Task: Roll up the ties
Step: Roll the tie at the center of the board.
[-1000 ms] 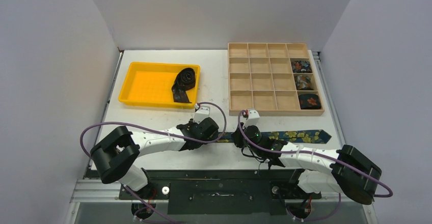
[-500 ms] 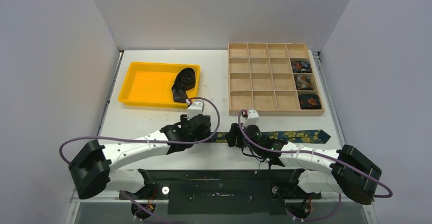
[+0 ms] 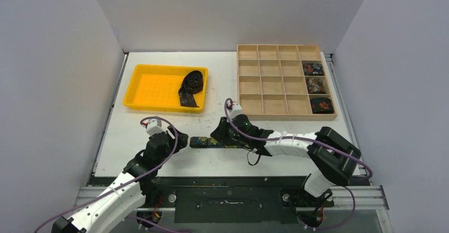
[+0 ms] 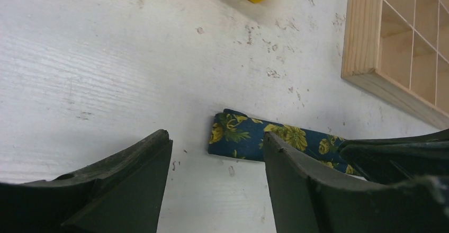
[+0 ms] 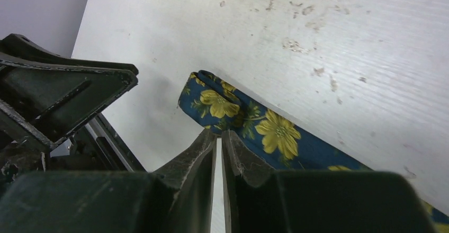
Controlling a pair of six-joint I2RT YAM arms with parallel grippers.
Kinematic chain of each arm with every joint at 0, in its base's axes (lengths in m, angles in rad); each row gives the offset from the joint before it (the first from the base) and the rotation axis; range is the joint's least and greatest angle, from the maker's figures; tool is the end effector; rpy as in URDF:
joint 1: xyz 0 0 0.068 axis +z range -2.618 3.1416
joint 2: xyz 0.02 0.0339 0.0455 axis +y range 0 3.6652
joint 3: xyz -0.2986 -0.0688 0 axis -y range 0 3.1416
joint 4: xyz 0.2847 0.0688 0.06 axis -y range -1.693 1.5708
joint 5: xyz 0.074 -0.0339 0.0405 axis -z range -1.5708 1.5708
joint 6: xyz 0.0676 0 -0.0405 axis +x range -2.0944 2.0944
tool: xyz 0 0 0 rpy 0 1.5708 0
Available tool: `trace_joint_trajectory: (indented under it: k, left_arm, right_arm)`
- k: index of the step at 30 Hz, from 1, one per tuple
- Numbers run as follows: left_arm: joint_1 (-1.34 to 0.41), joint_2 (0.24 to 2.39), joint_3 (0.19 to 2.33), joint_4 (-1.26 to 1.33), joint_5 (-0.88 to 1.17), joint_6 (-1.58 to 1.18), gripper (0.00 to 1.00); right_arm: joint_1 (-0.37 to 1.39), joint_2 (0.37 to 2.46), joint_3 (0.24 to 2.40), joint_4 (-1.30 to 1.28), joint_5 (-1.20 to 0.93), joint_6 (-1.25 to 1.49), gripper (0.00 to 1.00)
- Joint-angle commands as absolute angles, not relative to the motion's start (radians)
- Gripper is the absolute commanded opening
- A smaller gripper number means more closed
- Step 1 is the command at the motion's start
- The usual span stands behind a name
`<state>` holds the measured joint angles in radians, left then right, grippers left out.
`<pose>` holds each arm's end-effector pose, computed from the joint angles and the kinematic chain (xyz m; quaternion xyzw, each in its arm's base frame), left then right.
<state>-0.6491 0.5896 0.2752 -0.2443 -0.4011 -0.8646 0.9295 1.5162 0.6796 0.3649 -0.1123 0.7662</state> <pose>0.1567 -0.0857 0.1763 -0.1882 0.8418 -0.1995 0.4650 0.2121 0.2968 0.1764 -0.0987 0.8462 0.4227 0.3091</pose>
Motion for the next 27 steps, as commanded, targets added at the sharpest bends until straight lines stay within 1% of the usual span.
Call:
trace_joint_trajectory:
  k: [1, 4, 8, 18, 27]
  left_arm:
    - [-0.482, 0.554, 0.208, -0.047, -0.123, -0.928, 0.59]
    - [-0.408, 0.592, 0.192, -0.014, -0.045, -0.940, 0.56]
    - [-0.384, 0.655, 0.189, 0.032, -0.033, -0.949, 0.53]
    - [-0.371, 0.674, 0.141, 0.083, -0.039, -0.999, 0.53]
    - [-0.370, 0.741, 0.130, 0.157, 0.031, -0.985, 0.53]
  right_arm:
    - [0.957, 1.628, 0.789, 0.452, -0.195, 0.804, 0.12]
    - [0.963, 1.689, 0.837, 0.462, -0.216, 0.814, 0.11]
    - [0.966, 1.746, 0.875, 0.466, -0.235, 0.821, 0.11]
    - [0.954, 1.799, 0.853, 0.457, -0.232, 0.820, 0.08]
    - [0.942, 1.838, 0.840, 0.454, -0.230, 0.806, 0.07]
